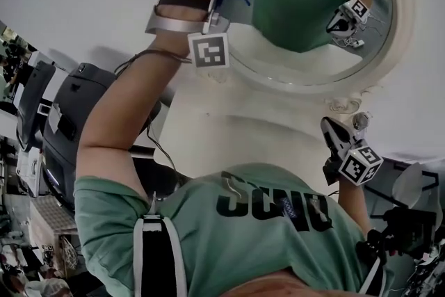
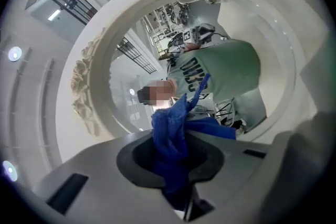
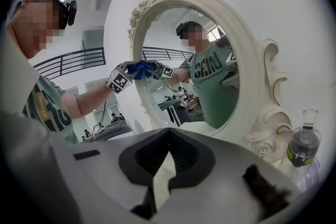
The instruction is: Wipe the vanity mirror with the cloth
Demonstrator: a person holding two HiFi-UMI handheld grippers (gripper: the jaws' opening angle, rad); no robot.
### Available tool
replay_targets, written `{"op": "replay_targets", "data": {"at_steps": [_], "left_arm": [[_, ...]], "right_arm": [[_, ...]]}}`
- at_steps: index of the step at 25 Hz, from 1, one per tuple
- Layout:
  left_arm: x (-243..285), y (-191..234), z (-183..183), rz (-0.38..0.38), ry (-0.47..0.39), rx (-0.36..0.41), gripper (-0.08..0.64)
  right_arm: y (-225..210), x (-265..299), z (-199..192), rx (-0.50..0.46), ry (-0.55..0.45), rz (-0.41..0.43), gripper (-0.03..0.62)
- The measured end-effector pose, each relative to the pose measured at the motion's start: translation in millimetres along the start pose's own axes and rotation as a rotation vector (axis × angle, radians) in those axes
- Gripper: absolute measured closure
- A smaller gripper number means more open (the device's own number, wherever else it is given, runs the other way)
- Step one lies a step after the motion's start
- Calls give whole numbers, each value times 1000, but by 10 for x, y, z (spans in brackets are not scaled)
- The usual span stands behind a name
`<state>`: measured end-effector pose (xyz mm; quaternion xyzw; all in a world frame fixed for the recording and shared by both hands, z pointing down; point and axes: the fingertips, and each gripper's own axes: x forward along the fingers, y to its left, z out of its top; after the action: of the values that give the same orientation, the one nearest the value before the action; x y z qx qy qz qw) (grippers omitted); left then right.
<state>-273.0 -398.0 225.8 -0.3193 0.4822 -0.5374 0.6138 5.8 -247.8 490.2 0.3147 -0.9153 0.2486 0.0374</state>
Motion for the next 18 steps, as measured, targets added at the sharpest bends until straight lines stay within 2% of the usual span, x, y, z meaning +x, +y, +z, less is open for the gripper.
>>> {"op": "replay_targets", "data": {"at_steps": [4,7,9,11,14,18], "left_arm": [[-270,-731,90,-114,9,-28,485],[-460,-1310,239,-211,2,-84,480],[-603,-1738,443,-306,-14,-126,479],[-748,-2154,810,-403,-58,-196,480],[-862,-2473,1337,-493,-91,-316,482],[-1054,-2731,1627,-683,-67,-321,482]], "right_arm": [[74,14,1,-18,31,21,584],[156,116,-36,-30,51,35,584],[214,165,-47,-36,69,43,584],[242,177,-40,-44,84,49,584],[263,157,16,-60,99,54,584],[252,83,30,-56,101,46,584]]}}
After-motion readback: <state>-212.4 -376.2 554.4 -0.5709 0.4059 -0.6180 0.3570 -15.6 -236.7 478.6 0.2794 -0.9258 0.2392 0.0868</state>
